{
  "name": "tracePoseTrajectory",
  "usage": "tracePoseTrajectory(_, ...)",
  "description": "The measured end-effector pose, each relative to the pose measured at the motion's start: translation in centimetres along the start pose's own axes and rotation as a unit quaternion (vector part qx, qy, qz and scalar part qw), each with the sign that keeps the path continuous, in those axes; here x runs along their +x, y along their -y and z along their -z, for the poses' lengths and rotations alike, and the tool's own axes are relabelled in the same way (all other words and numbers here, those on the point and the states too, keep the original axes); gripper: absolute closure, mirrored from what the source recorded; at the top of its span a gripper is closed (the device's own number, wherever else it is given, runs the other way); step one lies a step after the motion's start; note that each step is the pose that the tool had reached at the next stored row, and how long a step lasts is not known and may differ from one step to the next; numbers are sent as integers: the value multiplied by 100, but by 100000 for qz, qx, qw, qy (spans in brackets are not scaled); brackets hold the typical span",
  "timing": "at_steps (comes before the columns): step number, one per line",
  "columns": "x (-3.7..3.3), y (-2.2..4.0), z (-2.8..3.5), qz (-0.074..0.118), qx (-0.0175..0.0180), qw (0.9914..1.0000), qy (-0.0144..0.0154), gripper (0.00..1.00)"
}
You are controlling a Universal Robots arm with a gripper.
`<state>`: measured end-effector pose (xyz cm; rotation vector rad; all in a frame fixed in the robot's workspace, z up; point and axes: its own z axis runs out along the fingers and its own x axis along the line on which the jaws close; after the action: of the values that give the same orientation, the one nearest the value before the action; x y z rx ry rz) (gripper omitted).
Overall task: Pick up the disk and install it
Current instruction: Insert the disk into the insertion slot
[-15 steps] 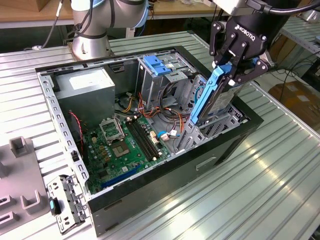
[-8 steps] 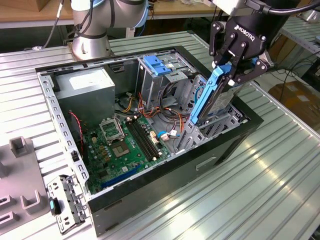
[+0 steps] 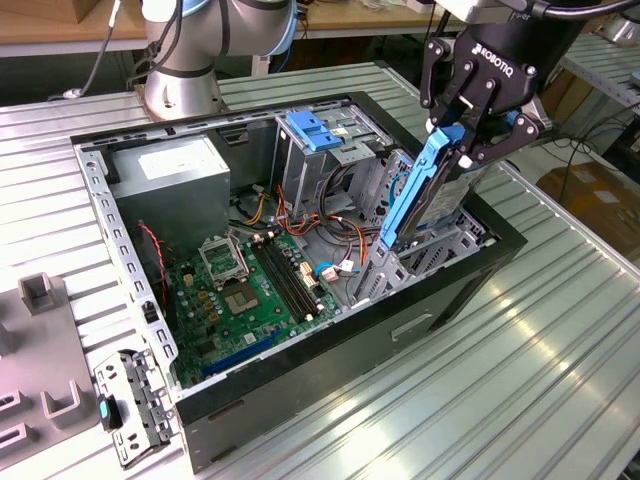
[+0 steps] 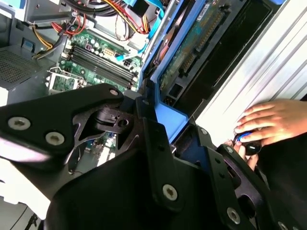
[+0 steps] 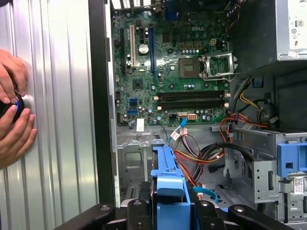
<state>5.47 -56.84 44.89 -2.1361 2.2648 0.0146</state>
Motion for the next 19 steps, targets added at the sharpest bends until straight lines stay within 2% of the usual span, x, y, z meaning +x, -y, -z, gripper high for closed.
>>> tracePoseTrajectory(4,0,0,0,1467,-39,99989,-2,63)
tracePoseTrajectory(19,13,13,-87,1416,-128,99990,1,63)
